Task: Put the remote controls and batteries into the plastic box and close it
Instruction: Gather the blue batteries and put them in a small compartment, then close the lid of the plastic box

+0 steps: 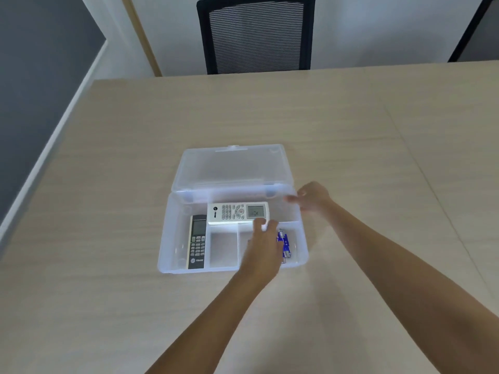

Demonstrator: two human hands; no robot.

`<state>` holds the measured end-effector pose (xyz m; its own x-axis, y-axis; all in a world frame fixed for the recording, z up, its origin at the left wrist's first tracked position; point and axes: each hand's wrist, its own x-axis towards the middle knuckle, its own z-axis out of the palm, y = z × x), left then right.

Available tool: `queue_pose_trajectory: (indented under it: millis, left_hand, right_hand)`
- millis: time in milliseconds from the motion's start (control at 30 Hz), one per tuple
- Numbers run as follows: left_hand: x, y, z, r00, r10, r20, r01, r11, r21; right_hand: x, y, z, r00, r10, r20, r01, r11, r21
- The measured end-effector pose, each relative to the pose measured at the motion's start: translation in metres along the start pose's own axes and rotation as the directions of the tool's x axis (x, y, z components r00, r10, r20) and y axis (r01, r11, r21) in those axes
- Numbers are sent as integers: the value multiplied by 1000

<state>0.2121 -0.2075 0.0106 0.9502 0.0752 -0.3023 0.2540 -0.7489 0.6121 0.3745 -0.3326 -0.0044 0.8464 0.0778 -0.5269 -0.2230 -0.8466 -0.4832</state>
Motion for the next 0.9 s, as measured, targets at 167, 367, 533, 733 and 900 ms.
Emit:
queue_pose_trajectory:
  millis: [167, 367, 533, 733, 900]
  left_hand:
    - [-27, -120, -46, 916, -252, -313, 308, 940, 146]
    - [-31, -165, -58, 920, -357, -163, 378, 917, 128]
    - [-33, -177, -52, 947, -257, -194, 303, 916, 264]
    - [-34, -164, -52, 931, -302, -204, 353, 886, 301]
    - [-37, -155, -61, 927, -346, -143, 368, 912, 181]
  right_hand:
    - [39, -26, -8, 997, 61, -45, -51, 979, 195]
    - [57, -21, 0, 996, 58, 69, -81, 904, 420]
    - [56, -19, 2, 994, -35, -101, 67, 938, 339]
    - [28, -29, -12, 967, -195, -163, 238, 919, 313]
    - [-49, -21, -45, 942, -320, 104, 212, 805, 555]
